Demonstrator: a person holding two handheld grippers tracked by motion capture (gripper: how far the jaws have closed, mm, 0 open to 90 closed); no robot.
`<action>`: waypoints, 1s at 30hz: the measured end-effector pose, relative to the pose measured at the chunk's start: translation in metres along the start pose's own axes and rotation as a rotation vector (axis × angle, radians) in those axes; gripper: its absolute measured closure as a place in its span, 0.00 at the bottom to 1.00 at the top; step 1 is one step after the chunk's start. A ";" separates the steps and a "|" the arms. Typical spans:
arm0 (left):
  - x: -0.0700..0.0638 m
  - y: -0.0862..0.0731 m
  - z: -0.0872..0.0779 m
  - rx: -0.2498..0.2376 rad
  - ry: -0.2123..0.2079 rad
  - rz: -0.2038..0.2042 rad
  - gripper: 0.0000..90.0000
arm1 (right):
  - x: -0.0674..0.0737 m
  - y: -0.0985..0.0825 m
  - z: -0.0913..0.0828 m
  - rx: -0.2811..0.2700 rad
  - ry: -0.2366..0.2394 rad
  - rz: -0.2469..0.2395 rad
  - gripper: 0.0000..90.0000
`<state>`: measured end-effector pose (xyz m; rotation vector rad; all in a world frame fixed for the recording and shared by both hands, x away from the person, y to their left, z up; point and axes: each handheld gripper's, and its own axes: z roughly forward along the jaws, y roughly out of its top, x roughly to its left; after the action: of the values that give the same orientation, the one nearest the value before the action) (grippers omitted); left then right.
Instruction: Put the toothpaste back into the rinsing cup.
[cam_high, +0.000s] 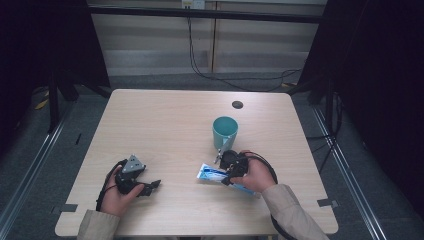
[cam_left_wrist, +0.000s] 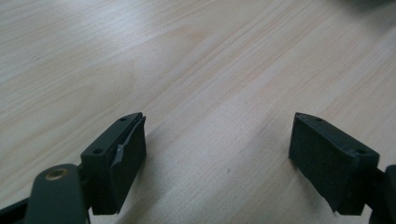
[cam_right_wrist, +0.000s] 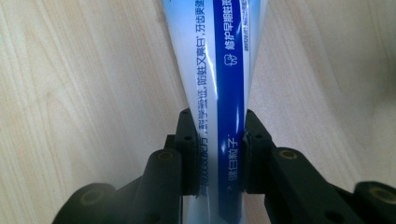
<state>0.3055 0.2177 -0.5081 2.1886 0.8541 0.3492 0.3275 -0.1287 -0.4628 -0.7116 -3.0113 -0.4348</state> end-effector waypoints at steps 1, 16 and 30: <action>0.000 0.000 0.000 -0.001 0.000 -0.001 0.21 | 0.000 -0.001 -0.001 -0.005 -0.001 -0.007 0.82; 0.000 0.000 0.000 -0.001 -0.001 -0.001 0.21 | 0.001 -0.017 -0.023 -0.146 -0.007 0.020 0.82; 0.000 0.000 0.000 -0.001 0.000 -0.001 0.21 | -0.005 -0.032 -0.047 -0.372 -0.007 0.079 0.82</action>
<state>0.3056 0.2177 -0.5082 2.1876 0.8544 0.3491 0.3155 -0.1713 -0.4262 -0.8443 -2.9235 -1.0053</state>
